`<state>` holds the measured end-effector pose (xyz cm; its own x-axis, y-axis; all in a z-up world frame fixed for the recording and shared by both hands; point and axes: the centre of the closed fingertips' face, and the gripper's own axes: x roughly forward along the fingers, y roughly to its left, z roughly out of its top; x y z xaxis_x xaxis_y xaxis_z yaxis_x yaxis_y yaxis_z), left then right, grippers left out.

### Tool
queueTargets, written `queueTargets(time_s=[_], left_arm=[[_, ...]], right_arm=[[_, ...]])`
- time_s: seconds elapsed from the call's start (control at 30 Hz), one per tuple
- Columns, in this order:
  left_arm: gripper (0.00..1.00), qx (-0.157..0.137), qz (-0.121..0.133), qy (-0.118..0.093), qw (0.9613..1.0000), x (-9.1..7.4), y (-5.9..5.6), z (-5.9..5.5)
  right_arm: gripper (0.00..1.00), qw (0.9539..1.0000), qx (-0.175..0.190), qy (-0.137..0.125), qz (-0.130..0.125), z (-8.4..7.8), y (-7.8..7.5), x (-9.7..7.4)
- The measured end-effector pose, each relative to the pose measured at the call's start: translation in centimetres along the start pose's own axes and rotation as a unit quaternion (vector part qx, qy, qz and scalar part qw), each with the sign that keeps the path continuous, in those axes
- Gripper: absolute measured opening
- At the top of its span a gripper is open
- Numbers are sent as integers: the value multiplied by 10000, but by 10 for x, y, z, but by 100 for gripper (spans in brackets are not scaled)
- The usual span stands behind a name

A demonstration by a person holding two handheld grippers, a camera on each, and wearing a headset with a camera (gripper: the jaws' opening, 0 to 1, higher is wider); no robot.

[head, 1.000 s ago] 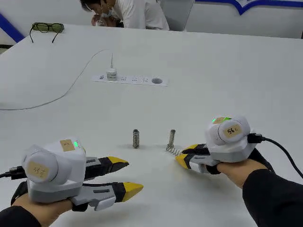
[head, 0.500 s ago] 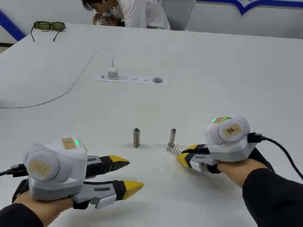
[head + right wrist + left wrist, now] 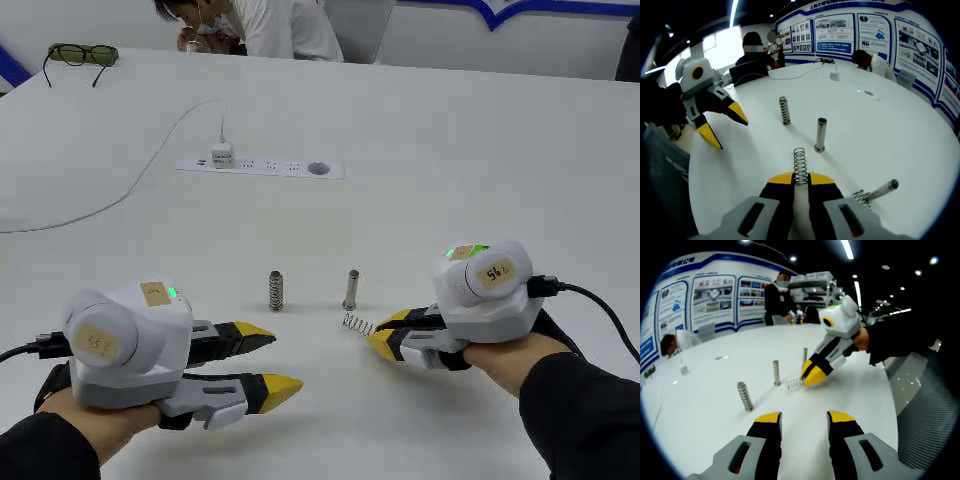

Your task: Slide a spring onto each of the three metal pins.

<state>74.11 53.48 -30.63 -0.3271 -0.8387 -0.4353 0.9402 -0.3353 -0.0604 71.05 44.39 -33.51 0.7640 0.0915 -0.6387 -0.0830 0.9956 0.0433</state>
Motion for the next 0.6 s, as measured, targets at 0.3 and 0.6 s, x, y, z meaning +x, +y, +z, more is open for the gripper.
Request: queueTargets(time_s=[0.3,0.6], left_arm=[[37,175,-190,100,9996,11,-3,3],[37,377,-356,166,9985,15,-13,6]], right_arm=[[11,9989,-224,6,407,5,20,-12],[11,9918,-684,116,1071,8,49,-22]])
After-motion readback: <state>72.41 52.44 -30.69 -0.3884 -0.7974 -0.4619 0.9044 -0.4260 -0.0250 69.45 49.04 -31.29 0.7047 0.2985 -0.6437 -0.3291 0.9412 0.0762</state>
